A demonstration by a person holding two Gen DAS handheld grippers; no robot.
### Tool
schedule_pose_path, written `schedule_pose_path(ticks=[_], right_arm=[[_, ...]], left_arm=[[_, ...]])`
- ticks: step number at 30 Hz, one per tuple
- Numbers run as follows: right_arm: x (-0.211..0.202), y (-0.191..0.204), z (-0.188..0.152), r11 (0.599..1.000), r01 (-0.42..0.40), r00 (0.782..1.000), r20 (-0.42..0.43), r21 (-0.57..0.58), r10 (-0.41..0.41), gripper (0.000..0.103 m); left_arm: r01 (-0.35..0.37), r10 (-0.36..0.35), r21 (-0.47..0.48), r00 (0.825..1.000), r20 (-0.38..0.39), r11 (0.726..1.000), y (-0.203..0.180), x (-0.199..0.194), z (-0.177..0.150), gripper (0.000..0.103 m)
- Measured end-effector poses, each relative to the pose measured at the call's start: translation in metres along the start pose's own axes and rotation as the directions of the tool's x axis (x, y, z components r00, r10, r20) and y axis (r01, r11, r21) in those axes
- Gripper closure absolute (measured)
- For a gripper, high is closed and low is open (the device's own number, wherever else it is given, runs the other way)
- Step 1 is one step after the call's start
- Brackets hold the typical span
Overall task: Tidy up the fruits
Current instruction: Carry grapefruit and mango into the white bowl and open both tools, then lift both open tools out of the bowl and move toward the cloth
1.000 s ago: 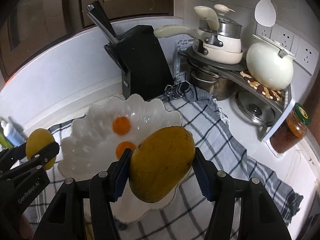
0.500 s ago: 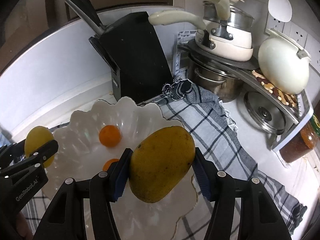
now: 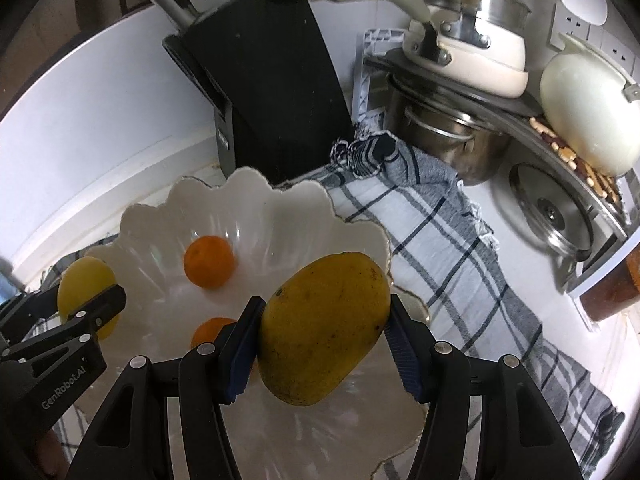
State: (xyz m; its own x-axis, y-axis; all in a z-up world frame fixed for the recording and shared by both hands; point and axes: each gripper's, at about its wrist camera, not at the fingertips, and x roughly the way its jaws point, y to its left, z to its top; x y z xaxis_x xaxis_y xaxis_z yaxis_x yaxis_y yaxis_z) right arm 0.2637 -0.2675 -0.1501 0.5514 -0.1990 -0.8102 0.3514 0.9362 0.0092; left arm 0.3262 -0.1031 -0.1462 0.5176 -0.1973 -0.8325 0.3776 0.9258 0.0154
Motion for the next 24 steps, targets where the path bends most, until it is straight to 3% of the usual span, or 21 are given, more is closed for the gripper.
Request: schedule_pose_path(ticks=[10, 12, 14, 17, 18, 20, 24], right_arm=[[0.009, 0.002, -0.004, 1.000, 0.020, 0.999, -0.039, -0.008, -0.020, 0.042], [0.010, 0.002, -0.005, 1.000, 0.024, 0.999, -0.042, -0.010, -0.024, 0.042], [0.009, 0.002, -0.006, 1.000, 0.026, 0.999, -0.047, -0.006, -0.026, 0.042], [0.010, -0.003, -0.008, 1.000, 0.028, 0.998, -0.062, 0.015, -0.027, 0.041], [0.008, -0.004, -0.008, 0.999, 0.032, 0.998, -0.056, 0.019, -0.031, 0.039], [-0.002, -0.004, -0.007, 0.999, 0.052, 0.998, -0.019, 0.015, -0.052, 0.022], [-0.021, -0.004, -0.004, 0.998, 0.069, 0.997, 0.039, 0.004, -0.070, 0.015]], left_arm=[[0.001, -0.001, -0.001, 0.999, -0.051, 1.000, 0.003, 0.015, -0.007, 0.049], [-0.008, 0.009, 0.008, 0.999, -0.037, 1.000, 0.001, 0.013, -0.007, 0.042], [-0.016, 0.016, 0.010, 1.000, -0.027, 1.000, 0.000, 0.011, -0.007, 0.025], [-0.014, 0.014, 0.004, 1.000, -0.018, 1.000, 0.000, 0.006, -0.006, 0.023], [-0.019, 0.019, 0.003, 1.000, -0.018, 1.000, 0.000, 0.005, -0.006, 0.023], [-0.013, 0.013, -0.003, 1.000, -0.020, 1.000, -0.001, 0.002, -0.007, 0.019], [-0.009, 0.009, -0.011, 1.000, -0.006, 1.000, -0.002, -0.009, -0.010, 0.016]])
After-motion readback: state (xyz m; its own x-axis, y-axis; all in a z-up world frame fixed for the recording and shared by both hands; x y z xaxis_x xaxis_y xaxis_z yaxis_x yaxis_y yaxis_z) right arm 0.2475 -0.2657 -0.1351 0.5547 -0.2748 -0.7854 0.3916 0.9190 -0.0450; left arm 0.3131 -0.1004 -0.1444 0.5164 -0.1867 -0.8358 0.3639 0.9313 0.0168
